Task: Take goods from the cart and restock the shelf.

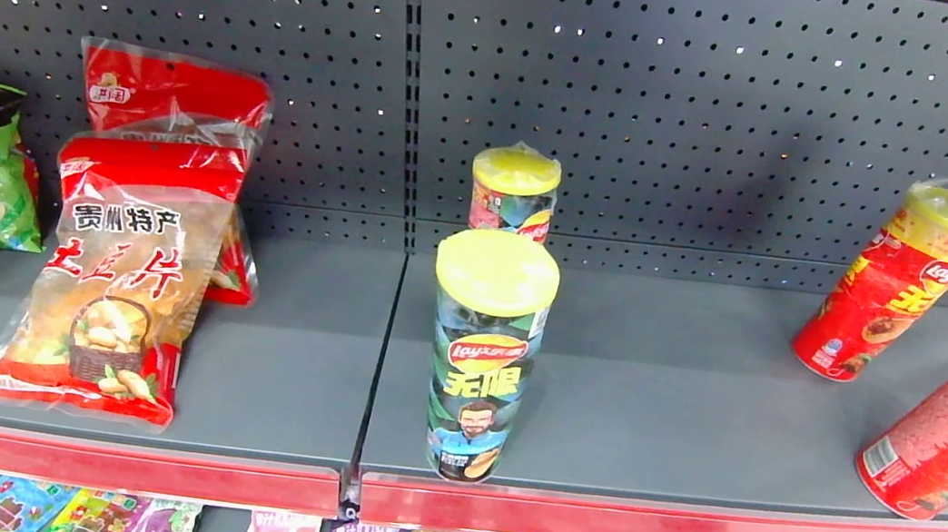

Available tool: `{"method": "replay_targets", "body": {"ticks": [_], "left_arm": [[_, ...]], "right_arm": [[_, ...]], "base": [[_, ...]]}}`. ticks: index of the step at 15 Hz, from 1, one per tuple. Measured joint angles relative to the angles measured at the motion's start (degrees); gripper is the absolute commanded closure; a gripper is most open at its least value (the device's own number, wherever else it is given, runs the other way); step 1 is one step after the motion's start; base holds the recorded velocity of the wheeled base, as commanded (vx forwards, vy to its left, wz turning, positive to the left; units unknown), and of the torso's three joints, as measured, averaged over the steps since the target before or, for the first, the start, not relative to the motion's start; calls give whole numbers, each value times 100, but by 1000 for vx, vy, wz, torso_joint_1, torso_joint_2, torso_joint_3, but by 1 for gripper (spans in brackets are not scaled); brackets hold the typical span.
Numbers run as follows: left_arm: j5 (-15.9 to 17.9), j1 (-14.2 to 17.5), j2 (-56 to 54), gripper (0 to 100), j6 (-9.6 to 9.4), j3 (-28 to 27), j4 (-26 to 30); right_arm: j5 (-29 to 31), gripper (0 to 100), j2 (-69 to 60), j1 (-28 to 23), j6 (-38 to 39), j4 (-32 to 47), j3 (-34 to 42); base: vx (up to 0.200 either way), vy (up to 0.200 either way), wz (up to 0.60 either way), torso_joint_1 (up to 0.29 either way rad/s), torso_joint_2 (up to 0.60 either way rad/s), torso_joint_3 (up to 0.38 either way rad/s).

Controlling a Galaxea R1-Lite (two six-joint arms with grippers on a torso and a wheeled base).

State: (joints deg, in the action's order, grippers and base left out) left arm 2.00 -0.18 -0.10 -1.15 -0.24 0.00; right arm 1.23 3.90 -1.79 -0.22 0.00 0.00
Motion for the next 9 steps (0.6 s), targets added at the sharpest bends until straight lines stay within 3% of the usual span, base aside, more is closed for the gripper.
{"method": "replay_targets", "body": {"ticks": [3,7,9], "left_arm": [[-12,0,0,0,-24,15,5],[-59,0,0,0,-5,15,10],[-59,0,0,0,0,15,10]], "right_arm": [[-1,0,-190,177,11,0,0],[-1,0,-344,193,11,0,0],[-1,0,-360,195,1,0,0]], "base": [[0,0,0,0,0,0],[-200,0,0,11,2,4],[0,0,0,0,0,0]]}}
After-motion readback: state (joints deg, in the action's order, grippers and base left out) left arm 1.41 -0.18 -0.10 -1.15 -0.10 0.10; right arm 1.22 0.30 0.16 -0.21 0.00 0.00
